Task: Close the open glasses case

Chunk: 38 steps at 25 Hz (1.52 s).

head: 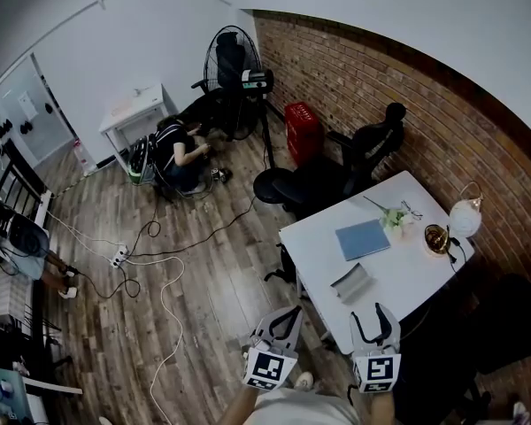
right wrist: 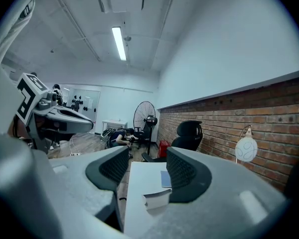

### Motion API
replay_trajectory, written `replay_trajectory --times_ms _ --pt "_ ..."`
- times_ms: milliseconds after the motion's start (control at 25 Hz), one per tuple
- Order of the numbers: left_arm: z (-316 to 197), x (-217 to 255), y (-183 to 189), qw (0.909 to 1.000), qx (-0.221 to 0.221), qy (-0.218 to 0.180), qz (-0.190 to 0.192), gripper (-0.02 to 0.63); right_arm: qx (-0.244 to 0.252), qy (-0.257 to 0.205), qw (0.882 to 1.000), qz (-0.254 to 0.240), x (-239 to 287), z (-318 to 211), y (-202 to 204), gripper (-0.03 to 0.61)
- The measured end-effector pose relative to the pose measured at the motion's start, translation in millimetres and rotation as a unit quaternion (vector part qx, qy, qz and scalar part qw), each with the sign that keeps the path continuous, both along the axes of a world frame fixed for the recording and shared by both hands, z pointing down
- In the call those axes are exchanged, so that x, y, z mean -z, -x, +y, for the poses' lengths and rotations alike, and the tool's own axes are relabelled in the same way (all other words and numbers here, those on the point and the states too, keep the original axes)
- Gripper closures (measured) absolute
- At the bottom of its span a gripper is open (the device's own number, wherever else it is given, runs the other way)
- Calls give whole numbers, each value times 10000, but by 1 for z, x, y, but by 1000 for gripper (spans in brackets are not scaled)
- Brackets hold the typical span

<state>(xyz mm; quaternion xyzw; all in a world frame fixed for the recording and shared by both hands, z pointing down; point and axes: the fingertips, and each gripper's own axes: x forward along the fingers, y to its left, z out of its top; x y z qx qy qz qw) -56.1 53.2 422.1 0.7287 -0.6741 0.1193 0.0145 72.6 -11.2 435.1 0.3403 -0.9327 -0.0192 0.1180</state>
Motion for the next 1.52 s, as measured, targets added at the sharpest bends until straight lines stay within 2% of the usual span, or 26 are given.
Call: replay_trajectory --times_ms 360,720,1000,1520 --pt "-30 2 6 10000 5 25 2 611 26 10 10000 13 0 -30 7 339" --pt "-65 -4 31 9999 -86 104 -11 611 -15 71 9999 101 -7 -63 32 339" --pt "-97 -15 61 9993 -284 257 -8 611 -281 156 9994 135 -13 -89 56 339" --pt "-154 -26 105 9940 -1063 220 89 611 -1083 321 9934 186 -29 -130 91 339"
